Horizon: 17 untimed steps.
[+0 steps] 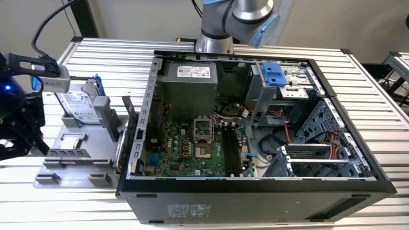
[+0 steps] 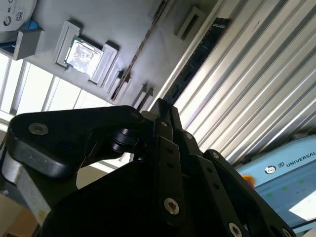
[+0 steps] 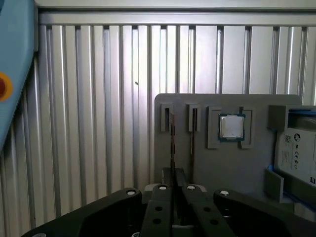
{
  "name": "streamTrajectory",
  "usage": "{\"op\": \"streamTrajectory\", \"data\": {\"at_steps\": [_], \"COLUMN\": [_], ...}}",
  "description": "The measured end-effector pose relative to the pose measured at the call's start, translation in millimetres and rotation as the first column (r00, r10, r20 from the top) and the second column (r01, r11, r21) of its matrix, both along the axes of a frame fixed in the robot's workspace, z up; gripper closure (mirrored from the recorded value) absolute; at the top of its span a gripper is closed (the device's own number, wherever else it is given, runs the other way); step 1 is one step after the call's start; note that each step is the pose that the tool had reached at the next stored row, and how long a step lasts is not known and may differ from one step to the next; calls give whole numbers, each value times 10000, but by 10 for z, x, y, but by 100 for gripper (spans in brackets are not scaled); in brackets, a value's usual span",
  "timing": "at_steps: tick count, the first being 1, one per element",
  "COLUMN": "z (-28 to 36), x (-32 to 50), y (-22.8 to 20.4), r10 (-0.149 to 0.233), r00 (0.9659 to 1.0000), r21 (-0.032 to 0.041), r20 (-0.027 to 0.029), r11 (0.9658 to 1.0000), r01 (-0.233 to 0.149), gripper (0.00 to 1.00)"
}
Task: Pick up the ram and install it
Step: 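Pick up the ram and move it above insertion slot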
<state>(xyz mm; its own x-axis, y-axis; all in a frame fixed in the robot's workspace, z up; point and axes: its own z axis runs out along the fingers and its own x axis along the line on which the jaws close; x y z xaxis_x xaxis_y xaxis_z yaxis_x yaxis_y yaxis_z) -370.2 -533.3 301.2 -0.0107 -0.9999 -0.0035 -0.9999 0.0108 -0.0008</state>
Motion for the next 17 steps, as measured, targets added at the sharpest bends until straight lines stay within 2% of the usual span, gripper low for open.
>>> {"op": "streamTrajectory", "data": {"at_steps": [5,17], "z": [82,362], "x": [1,0], "y": [-1,1], "r10": [-18,-36], "r00": [10000,10000], "r21": [19,129], "r20": [0,25], "r11": [10000,9999], "r01": [18,36], "gripper": [100,100]}}
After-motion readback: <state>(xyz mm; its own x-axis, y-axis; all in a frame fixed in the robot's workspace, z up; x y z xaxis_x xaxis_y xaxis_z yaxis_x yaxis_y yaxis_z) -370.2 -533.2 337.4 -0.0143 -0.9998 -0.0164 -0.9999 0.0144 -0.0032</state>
